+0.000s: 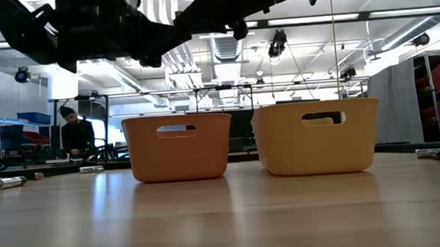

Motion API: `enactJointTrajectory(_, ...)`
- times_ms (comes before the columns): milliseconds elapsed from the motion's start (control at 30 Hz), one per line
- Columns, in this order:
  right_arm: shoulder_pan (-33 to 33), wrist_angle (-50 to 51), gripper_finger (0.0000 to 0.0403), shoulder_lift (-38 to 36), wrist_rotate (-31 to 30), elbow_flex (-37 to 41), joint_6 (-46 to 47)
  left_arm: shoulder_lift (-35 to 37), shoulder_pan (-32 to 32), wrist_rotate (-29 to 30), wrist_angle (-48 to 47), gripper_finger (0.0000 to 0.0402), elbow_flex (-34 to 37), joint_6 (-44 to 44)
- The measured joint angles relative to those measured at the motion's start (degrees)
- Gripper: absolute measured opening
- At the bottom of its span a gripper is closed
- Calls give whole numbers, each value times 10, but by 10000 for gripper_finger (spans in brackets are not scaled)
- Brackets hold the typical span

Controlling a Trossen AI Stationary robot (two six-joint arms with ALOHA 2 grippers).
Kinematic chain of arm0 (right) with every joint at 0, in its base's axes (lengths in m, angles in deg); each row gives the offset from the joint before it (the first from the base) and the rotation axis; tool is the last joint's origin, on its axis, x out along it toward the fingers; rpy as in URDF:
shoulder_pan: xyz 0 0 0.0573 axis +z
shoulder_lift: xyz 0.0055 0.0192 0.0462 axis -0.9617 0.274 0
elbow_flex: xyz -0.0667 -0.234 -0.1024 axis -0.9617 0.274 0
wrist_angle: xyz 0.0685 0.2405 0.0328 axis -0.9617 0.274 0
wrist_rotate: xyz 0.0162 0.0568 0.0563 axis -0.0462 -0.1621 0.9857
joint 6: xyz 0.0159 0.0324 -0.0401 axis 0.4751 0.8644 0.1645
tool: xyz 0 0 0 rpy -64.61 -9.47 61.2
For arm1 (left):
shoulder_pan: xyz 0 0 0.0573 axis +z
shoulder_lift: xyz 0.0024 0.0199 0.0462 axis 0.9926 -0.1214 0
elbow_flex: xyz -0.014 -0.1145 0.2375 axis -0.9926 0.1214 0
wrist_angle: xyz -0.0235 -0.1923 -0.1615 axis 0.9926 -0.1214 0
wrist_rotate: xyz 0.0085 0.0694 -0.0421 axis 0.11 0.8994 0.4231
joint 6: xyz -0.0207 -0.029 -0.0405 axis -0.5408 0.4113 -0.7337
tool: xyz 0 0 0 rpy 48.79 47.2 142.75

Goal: Sort batteries
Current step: Put the brown-black battery into the orange bin

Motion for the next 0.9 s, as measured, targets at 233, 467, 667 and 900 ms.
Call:
enactJointTrajectory(233,0,-12,110,-3,-8,-1,15,0,0,15,-29,30,-4,-2)
enactJointTrajectory(467,11,65,162,-70,-8,-1,-11,5,0,69,-257,30,-65,20)
enactJointTrajectory(667,14,215,182,-125,-8,25,39,-11,-1,144,-449,30,-128,-5)
enactJointTrajectory(900,13,294,175,-142,-8,67,104,-43,-1,165,-556,34,-167,-79)
